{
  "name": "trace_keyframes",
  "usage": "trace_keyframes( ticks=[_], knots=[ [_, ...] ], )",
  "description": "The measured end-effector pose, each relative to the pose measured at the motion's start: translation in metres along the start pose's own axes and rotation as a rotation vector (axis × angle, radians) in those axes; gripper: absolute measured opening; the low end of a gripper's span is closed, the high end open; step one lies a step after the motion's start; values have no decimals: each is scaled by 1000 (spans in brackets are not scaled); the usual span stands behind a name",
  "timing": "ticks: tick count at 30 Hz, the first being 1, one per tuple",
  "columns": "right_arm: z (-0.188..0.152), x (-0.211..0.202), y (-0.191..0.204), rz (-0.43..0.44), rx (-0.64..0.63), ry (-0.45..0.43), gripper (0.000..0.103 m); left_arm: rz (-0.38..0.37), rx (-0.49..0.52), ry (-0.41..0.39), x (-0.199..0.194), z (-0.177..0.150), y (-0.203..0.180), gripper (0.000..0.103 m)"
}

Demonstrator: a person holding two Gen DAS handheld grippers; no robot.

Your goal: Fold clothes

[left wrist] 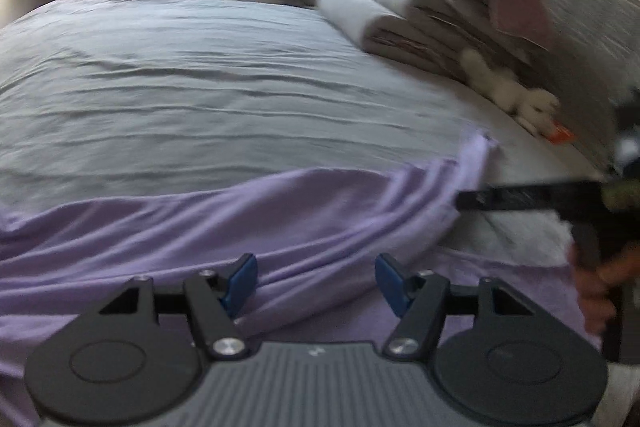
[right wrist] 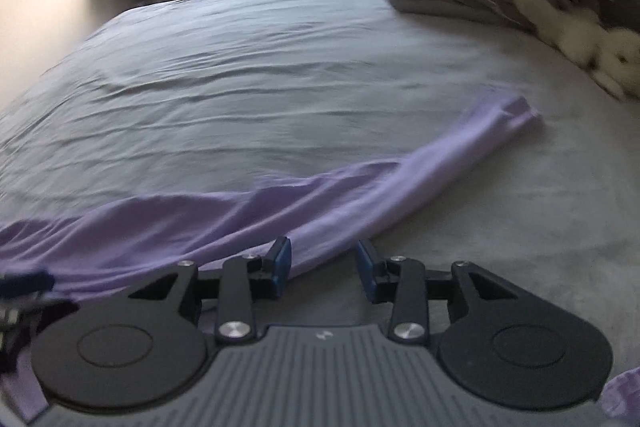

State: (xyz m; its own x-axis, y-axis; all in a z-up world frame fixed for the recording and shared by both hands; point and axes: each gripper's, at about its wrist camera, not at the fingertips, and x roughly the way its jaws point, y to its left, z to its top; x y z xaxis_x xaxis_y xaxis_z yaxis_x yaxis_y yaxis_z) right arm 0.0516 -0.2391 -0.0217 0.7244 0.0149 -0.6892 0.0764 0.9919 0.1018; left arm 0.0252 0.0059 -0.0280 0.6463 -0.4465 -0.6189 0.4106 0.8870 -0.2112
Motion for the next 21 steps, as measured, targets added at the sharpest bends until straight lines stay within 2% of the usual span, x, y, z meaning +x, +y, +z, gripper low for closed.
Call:
trace_keyframes(
  ticks=[4,8,13,14,15,18,21],
  knots=[
    [0,11,-18,13,108,-21,40,-54,64,-13,10,-5,-11,60],
    [0,16,-32,43,218,-77,40,-64,60,-19,18,-8,-9,51],
    [-1,24,-45,96,308,-140,41,-66,-15,-16,20,-3,2,23],
    [-2,24,-47,108,319,-149,33,-71,-36,-14,21,-2,5,15],
    [0,23,-48,116,320,-152,13,-76,-56,-11,21,-1,8,10],
    [3,16,-53,139,340,-173,11,-67,-94,-23,21,1,13,1],
    [7,3,-54,152,360,-230,10,-55,-113,-61,14,3,13,1]
  ],
)
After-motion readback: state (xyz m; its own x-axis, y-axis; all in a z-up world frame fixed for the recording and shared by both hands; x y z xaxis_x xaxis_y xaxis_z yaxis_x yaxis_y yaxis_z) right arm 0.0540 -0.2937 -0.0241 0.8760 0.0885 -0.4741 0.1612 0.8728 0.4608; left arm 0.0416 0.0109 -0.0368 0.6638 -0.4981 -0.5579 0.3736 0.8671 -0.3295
